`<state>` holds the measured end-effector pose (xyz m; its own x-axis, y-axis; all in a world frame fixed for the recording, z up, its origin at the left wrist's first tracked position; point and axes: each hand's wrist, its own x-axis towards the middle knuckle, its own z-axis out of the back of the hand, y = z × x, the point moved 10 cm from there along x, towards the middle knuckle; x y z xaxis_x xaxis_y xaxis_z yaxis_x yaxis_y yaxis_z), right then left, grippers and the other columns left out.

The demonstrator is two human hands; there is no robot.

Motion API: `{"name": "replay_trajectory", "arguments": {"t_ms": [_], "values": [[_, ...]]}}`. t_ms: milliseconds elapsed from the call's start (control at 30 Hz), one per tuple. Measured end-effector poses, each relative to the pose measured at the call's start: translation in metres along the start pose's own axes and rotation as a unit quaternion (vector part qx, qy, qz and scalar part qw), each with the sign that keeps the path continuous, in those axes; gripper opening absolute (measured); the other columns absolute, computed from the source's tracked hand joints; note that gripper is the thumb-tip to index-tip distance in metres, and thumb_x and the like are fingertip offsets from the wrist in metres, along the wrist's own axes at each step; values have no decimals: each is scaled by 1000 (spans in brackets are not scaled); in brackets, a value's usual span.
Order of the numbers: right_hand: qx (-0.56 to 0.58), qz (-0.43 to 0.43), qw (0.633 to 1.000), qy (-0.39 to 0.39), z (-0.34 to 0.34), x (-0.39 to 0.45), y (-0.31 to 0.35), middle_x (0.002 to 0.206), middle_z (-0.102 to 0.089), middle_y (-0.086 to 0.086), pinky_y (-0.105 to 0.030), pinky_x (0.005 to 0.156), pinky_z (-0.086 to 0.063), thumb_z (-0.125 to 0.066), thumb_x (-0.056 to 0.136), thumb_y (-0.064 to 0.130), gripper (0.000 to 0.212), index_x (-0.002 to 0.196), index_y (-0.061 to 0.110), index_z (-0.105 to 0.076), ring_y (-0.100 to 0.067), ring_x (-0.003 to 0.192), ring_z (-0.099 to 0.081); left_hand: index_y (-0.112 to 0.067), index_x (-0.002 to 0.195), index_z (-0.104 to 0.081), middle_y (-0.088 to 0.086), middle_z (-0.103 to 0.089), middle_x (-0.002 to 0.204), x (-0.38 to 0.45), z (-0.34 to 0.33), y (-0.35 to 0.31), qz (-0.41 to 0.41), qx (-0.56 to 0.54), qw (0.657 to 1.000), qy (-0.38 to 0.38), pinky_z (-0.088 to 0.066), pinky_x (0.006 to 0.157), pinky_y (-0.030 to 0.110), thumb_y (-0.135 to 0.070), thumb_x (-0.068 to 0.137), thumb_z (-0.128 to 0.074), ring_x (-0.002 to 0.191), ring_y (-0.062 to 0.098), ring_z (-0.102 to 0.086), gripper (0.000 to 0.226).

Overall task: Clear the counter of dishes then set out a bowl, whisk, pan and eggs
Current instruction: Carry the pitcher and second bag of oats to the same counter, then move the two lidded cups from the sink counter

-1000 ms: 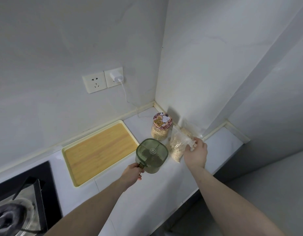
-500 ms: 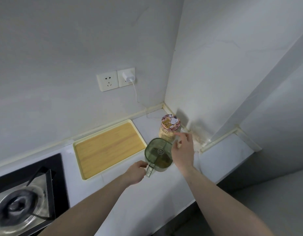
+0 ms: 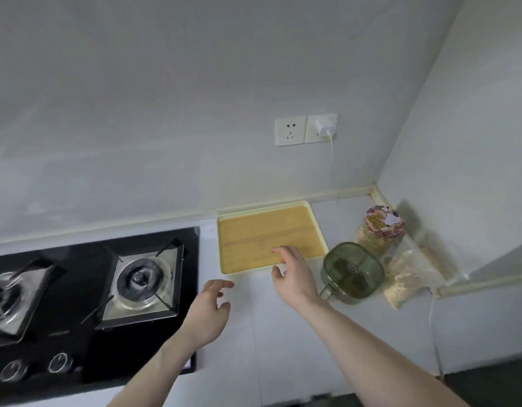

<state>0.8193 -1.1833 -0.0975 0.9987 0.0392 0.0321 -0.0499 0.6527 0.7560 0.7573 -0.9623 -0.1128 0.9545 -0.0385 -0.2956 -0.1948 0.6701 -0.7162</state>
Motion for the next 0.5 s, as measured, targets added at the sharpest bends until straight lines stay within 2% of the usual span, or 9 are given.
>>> {"name": "replay_trajectory", "arguments": {"t_ms": [200,300,433,500], "values": [[46,30,992,113,-73,-30,66,123,-50,22,-27,86,-53,-60,93,19,41,131,34,-57,-1,105,-56,-33,125,-59,-19,-51,131,-81,69,59,38,-12,995,-95,-46,101,25,-8,89,-58,115,2,-54,44],[55,66,981,177,-112,-56,115,124,-51,23,-26,89,-53,-61,93,19,42,130,37,-57,-2,109,-57,-31,127,-60,-18,-50,132,-136,109,91,65,-14,983,-168,-44,101,22,-8,89,-60,118,3,-52,44],[75,95,962,245,-157,-97,180,127,-53,23,-24,93,-52,-63,94,21,40,131,35,-58,0,114,-56,-32,131,-57,-22,-46,136,-211,153,129,98,-23,969,-227,-40,101,18,-12,93,-60,120,0,-50,43],[96,109,949,278,-185,-130,224,128,-53,26,-21,92,-51,-63,95,23,39,131,37,-58,1,116,-55,-35,130,-56,-22,-45,139,-258,176,153,112,-21,961,-252,-39,104,20,-14,94,-59,123,1,-48,42]]}}
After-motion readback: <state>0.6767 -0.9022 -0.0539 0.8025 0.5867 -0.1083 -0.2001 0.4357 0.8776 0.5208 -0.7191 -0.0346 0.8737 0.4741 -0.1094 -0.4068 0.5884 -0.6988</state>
